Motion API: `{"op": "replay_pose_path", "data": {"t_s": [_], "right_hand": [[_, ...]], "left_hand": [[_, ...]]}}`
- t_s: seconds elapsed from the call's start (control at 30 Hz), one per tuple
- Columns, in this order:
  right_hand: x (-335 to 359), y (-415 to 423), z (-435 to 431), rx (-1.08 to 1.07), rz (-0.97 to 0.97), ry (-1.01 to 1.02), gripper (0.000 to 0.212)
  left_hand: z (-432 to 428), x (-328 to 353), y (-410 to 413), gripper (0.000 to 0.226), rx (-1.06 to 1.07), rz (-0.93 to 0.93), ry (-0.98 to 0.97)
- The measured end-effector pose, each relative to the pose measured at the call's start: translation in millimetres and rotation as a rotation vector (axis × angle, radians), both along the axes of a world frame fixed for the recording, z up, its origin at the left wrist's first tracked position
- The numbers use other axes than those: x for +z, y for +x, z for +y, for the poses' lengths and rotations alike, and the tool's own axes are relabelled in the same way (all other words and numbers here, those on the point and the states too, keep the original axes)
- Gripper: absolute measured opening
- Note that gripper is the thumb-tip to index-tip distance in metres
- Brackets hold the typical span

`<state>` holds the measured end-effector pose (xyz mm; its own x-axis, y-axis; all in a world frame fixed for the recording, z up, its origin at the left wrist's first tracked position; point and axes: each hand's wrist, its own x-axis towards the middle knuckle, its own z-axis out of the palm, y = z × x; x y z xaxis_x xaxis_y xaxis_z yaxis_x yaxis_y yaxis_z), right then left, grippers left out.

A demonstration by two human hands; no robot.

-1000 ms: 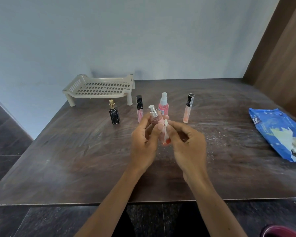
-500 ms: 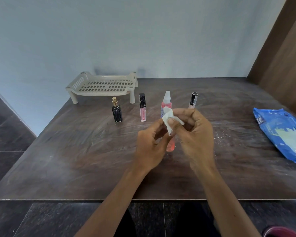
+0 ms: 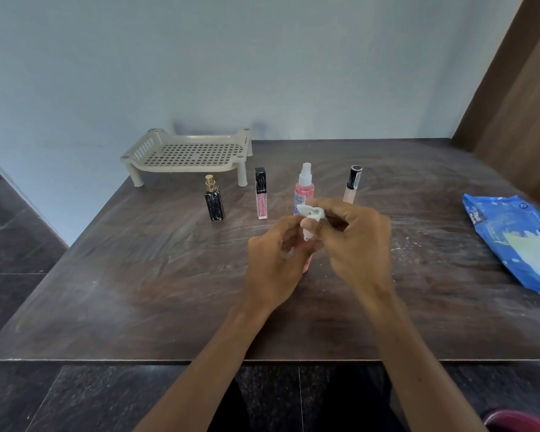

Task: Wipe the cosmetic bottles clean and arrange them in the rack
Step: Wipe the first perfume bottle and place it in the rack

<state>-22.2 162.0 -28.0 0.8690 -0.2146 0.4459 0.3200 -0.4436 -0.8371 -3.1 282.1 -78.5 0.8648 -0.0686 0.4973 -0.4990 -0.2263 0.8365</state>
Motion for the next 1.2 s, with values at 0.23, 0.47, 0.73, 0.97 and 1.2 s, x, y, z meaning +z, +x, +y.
{"op": "replay_pose_path", "data": {"t_s": [0.23,0.47,0.73,0.97,1.2], "right_hand": [[9,14,-21,0.209,0.165,0.174,0.021],[7,8,-13,0.163,0.166,0.583,0.016],[-6,3,-7,0.047,0.284,0.535,0.015],[15,11,33,0.365,0.428,0.504,0.026],[56,34,85,0.343,0.255,-0.267,0.035]], "left_hand": [[3,1,0,0.026,-0.069,0.065,-0.048],[4,-4,7,0.036,-0.040,0.087,-0.008],[21,8,12,0.042,0.107,0.133,-0.131],[61,32,19,0.038,0.088,0.151,-0.272],[121,67,30,0.024,0.086,0.117,-0.268]]}}
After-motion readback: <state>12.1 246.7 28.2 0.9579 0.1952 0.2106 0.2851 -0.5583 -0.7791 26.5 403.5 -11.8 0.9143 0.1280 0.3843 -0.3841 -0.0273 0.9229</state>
